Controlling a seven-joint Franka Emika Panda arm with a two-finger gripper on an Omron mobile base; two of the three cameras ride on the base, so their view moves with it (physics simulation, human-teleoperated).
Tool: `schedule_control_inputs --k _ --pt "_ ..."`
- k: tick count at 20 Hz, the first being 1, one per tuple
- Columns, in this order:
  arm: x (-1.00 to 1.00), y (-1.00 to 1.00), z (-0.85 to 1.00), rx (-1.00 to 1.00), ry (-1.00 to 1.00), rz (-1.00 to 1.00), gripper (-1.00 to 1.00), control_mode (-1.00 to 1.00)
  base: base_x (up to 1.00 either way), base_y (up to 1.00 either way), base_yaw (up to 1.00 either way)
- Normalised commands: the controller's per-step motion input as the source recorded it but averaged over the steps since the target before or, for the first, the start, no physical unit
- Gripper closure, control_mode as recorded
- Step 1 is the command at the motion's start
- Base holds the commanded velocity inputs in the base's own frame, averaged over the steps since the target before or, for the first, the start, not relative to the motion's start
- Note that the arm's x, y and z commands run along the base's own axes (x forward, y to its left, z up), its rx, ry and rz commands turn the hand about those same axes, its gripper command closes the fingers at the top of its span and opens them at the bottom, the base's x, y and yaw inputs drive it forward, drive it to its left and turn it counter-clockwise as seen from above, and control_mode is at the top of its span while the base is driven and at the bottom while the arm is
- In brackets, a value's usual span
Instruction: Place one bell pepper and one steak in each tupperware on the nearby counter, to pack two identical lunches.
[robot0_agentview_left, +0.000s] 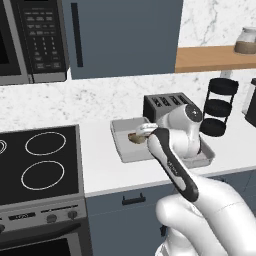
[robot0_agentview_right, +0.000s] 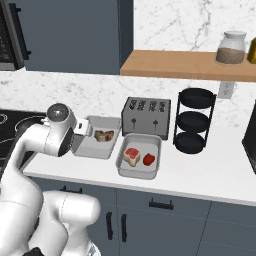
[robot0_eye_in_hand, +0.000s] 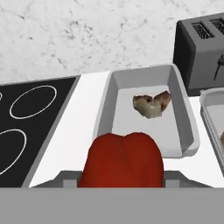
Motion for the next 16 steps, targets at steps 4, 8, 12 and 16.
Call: schedule_control_inputs --k 4,8,12,16 --pt "0.77 0.0 -0.3 -0.06 0.08 0.0 1.0 -1.0 0.0 0.0 0.0" --pt "0.57 0.17 -0.33 -0.03 0.08 0.02 1.0 -1.0 0.0 0.0 0.0" --pt "0.67 0.0 -0.54 -0.02 0.09 0.02 1.0 -1.0 0.0 0.0 0.0" --pt "0.47 0.03 -0.55 -0.13 0.08 0.0 1.0 -1.0 0.0 0.0 0.0"
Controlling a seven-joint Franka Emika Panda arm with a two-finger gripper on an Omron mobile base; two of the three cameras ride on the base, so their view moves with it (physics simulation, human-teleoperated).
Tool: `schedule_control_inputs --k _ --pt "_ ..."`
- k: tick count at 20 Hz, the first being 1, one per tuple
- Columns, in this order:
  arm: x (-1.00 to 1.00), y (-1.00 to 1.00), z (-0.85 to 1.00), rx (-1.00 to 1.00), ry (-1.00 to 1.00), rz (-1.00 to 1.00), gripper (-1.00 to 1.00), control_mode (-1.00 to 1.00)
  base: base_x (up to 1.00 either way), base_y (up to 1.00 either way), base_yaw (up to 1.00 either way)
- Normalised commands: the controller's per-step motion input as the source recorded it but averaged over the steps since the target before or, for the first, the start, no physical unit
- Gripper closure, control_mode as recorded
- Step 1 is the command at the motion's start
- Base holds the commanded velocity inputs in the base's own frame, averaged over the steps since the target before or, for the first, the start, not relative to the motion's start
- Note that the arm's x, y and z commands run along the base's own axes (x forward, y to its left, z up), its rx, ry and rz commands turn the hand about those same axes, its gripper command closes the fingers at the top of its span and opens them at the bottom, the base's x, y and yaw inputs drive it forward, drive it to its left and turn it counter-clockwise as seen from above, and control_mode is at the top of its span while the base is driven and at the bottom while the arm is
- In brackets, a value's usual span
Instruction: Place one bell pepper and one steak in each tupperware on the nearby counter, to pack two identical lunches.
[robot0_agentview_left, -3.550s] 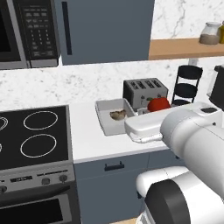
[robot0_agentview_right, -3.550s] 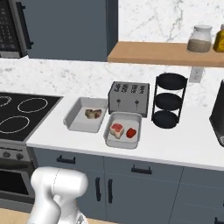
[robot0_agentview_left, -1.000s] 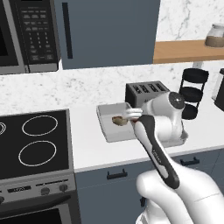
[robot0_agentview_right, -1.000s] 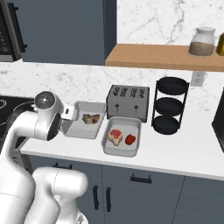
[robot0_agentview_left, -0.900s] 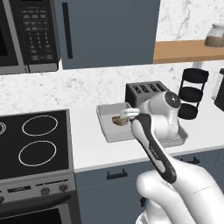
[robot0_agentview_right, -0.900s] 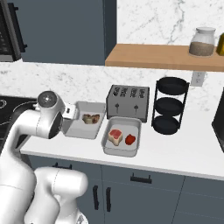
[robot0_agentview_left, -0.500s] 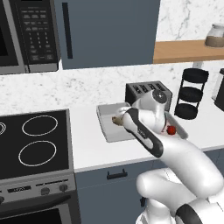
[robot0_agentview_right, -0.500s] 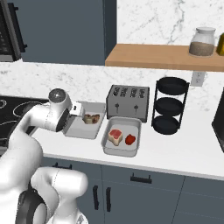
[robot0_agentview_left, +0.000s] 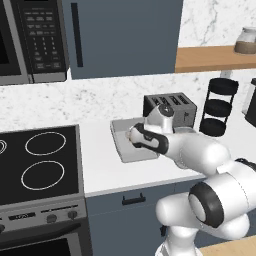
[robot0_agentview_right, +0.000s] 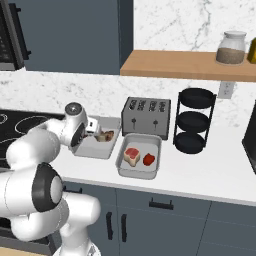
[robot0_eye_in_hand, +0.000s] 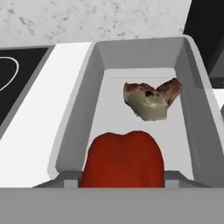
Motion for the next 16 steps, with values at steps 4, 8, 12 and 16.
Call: schedule_control_inputs --k 4,8,12,16 --pt "0.27 0.19 -0.28 -0.07 0.03 0.02 1.0 -1.0 0.0 0.0 0.0" --pt "0.35 0.16 -0.24 -0.01 0.0 0.03 1.0 -1.0 0.0 0.0 0.0" --pt "0.39 0.08 -0.21 0.0 0.0 0.0 1.0 -1.0 0.0 0.0 0.0" --pt "0.39 0.07 -0.19 0.0 0.0 0.0 1.0 -1.0 0.0 0.0 0.0"
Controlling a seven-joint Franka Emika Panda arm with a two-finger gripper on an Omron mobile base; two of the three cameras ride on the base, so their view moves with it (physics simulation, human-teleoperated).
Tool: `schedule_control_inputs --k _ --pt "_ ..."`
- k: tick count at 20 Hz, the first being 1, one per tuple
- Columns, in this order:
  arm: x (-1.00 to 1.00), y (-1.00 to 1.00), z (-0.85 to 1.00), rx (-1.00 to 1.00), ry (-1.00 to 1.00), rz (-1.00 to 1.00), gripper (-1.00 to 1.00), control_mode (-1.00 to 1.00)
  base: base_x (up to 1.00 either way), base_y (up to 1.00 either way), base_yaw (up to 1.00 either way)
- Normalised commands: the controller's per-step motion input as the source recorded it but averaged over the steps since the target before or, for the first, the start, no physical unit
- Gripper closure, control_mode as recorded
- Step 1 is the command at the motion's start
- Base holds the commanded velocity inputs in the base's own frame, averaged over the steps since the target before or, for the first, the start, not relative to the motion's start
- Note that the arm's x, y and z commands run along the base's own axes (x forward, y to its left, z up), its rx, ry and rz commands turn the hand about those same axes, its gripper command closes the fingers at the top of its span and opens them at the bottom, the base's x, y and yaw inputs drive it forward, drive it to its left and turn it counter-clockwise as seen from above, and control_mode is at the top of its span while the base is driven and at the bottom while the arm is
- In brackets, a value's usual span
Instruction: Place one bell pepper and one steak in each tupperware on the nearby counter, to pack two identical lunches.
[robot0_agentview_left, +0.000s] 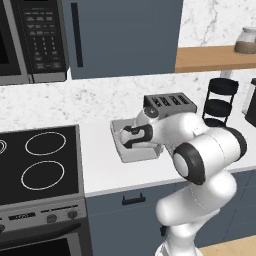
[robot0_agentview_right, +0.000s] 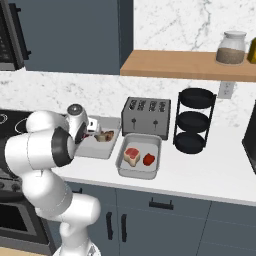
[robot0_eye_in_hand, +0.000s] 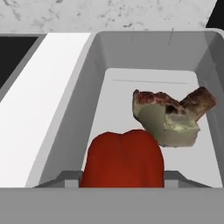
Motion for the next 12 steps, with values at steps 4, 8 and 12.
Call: schedule_control_inputs --k 4,8,12 --pt "0.21 0.03 -0.27 0.0 0.0 0.0 1.0 -1.0 0.0 0.0 0.0" --pt "0.13 0.03 -0.21 0.0 0.0 0.0 1.0 -1.0 0.0 0.0 0.0" --pt "0.13 0.02 -0.1 0.0 -0.01 0.0 1.0 -1.0 0.0 0.0 0.0"
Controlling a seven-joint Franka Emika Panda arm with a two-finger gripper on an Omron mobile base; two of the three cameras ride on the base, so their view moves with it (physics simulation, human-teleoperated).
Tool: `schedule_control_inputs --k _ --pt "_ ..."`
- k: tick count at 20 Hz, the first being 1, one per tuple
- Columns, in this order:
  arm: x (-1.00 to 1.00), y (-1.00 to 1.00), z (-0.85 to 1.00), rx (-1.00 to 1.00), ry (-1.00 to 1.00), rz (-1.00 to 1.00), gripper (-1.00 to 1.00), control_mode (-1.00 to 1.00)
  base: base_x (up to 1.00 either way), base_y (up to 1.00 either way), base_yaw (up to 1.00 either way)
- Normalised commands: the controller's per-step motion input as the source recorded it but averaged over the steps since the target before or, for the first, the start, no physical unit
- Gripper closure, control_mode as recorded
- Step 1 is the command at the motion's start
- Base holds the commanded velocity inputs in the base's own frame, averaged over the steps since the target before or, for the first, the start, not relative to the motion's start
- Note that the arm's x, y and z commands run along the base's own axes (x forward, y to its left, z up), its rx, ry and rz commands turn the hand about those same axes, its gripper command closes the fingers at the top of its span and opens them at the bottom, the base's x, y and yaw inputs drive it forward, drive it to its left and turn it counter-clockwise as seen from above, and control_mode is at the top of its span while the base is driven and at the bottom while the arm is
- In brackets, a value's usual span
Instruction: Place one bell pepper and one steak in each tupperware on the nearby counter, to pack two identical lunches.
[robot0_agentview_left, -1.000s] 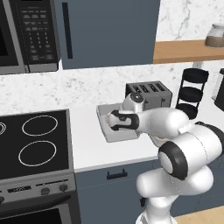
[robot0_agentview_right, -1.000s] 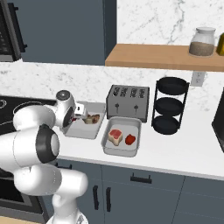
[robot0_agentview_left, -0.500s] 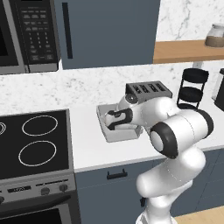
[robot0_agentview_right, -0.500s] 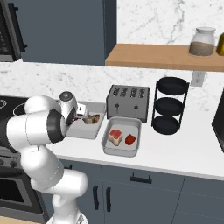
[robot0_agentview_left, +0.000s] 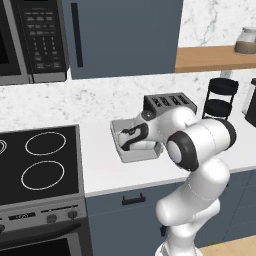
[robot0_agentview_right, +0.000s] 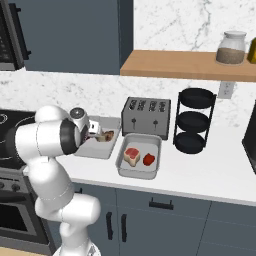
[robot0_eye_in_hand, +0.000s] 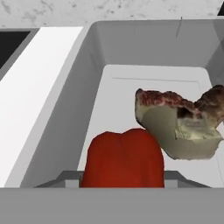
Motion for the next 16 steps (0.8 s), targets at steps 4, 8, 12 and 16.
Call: schedule_control_inputs --k 4,8,12,16 --pt "0.16 0.0 0.0 0.0 -0.02 0.0 1.0 -1.0 0.0 0.0 0.0" --pt "0.18 0.0 -0.11 0.0 0.0 0.0 1.0 -1.0 0.0 0.0 0.0" --pt "0.22 0.0 -0.27 0.0 0.0 0.0 1.0 -1.0 0.0 0.0 0.0" --pt "0.23 0.01 -0.05 0.0 0.0 0.0 1.0 -1.0 0.0 0.0 0.0"
